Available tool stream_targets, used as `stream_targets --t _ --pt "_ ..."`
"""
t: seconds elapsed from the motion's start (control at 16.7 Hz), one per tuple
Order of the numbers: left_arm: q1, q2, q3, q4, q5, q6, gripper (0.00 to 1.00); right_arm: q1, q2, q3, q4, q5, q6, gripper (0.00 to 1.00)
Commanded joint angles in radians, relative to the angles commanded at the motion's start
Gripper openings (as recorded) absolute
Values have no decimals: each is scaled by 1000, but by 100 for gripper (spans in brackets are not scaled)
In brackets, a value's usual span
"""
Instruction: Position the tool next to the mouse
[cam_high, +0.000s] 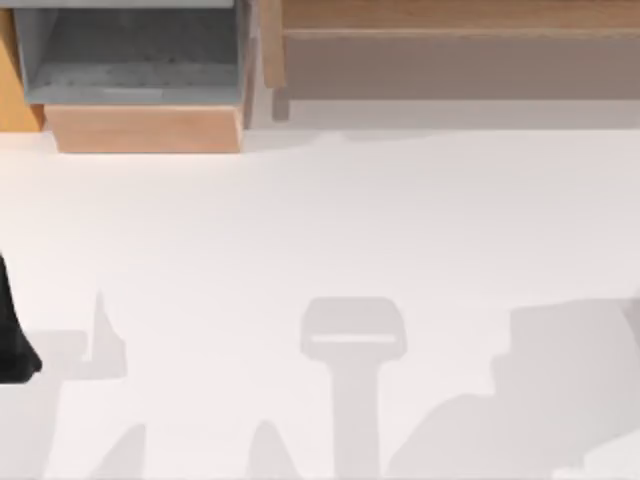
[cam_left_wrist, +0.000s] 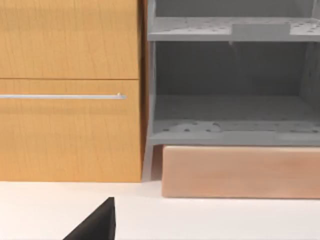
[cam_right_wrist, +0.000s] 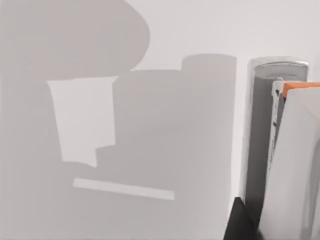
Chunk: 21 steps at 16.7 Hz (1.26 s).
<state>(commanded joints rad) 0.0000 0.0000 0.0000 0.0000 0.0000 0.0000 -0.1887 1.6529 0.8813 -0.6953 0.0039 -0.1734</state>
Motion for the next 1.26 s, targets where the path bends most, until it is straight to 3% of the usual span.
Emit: stream_targets --t 0.12,0.9,1.26 --pt "0 0 0 0 0 0 100 0 0 0 0 0 0 0" --pt "0 0 0 0 0 0 100 0 0 0 0 0 0 98" --pt "0 0 0 0 0 0 100 0 0 0 0 0 0 100"
